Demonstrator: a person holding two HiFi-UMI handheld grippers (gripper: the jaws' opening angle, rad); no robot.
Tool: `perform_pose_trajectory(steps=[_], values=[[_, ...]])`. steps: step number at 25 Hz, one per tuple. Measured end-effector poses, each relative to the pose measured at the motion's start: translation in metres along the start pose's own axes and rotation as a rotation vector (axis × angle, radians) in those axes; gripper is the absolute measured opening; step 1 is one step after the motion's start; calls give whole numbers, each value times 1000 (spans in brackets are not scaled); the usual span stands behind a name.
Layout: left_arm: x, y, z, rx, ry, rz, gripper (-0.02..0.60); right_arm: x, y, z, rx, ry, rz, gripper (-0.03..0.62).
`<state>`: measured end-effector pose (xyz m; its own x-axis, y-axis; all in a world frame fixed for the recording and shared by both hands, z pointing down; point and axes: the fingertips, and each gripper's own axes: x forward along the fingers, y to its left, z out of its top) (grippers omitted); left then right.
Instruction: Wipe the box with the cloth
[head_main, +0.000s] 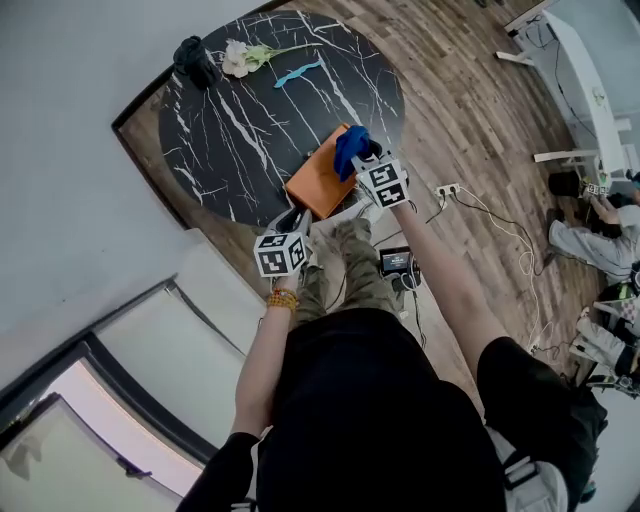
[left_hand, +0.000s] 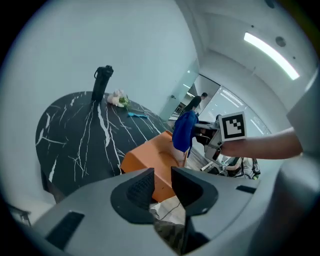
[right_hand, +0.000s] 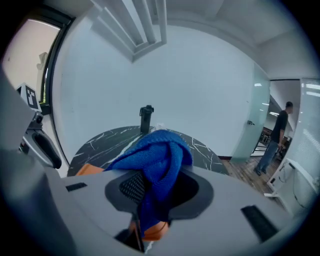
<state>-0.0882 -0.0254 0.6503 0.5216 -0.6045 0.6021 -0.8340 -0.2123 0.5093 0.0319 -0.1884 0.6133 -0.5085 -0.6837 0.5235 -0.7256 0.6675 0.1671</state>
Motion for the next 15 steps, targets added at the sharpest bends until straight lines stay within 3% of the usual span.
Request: perform_pose_trajectory(steps=[3,8,15], values=[[13,12,-9,-49,32,15,124,28,-10,-20,-63,84,-18,91],[29,19,-12,-117,40,14,124,57,-18,-42,-59,172,-5,91],[44,16,-19,-190,39,-23,137,66,-9,-46,-133,178,1,91]])
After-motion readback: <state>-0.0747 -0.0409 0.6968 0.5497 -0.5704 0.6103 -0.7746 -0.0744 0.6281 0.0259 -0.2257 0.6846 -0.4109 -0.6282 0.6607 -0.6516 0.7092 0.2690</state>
